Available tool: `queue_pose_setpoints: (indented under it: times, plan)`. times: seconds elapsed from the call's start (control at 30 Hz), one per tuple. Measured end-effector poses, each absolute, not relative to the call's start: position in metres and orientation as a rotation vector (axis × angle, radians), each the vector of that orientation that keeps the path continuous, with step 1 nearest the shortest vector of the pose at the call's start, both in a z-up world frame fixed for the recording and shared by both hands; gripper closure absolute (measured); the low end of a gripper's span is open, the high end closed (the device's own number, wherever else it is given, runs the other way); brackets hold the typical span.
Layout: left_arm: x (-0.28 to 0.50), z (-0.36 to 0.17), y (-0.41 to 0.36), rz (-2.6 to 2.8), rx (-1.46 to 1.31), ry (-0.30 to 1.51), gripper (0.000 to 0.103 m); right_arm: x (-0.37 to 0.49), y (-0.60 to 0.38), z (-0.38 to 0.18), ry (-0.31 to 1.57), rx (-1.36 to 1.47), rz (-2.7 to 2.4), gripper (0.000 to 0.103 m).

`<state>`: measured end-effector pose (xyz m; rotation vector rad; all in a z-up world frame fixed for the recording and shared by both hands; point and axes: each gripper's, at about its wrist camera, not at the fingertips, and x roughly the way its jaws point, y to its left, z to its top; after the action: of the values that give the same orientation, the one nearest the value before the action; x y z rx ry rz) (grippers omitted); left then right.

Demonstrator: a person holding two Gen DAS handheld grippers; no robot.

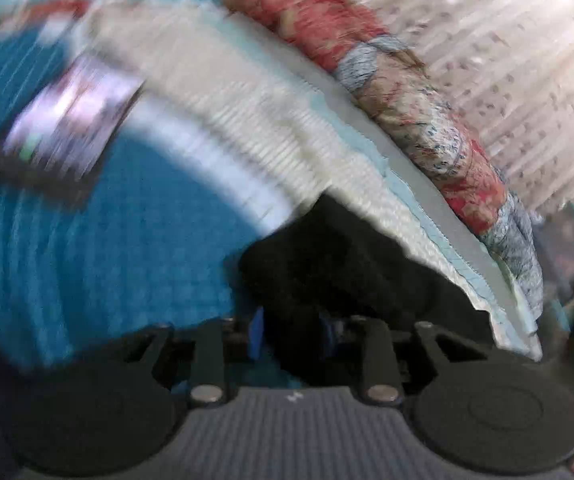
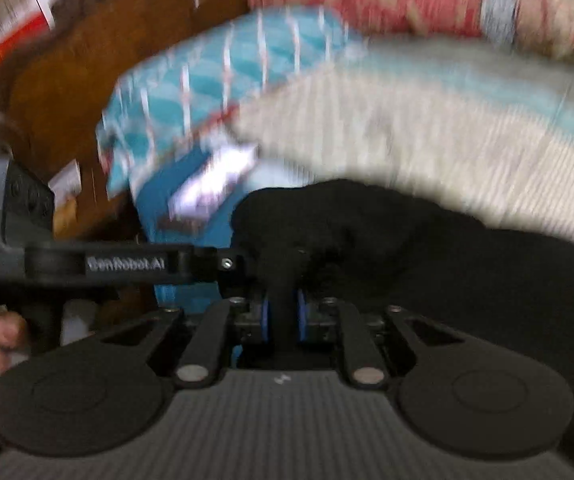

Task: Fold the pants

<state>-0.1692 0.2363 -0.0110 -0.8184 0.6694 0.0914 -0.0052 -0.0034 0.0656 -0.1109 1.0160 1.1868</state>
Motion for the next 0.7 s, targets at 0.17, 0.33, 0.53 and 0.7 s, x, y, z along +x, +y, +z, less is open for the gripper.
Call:
queue_pose_setpoints:
  times: [0.17, 0.33, 0.53, 0.7]
  plan:
    - [-0.191, 0.020, 0.246, 0.126, -0.763, 0.558, 0.059, -0.003, -0.001, 0.087, 0.996, -0.042, 1.199, 0.054]
    - [-0.141, 0.061, 0.252, 0.090, -0.639, 0.500, 0.024, -0.011, -0.024, 0.106, 0.924, 0.025, 1.127, 0.045]
    - [-0.043, 0.024, 0.239, -0.079, -0.517, 0.834, 0.015, -0.008, -0.063, 0.098, 0.965, 0.089, 0.982, 0.045]
    - [-0.047, 0.019, 0.219, 0.003, -0.454, 0.761, 0.083, 0.002, -0.055, 0.073, 1.059, 0.112, 0.956, 0.046]
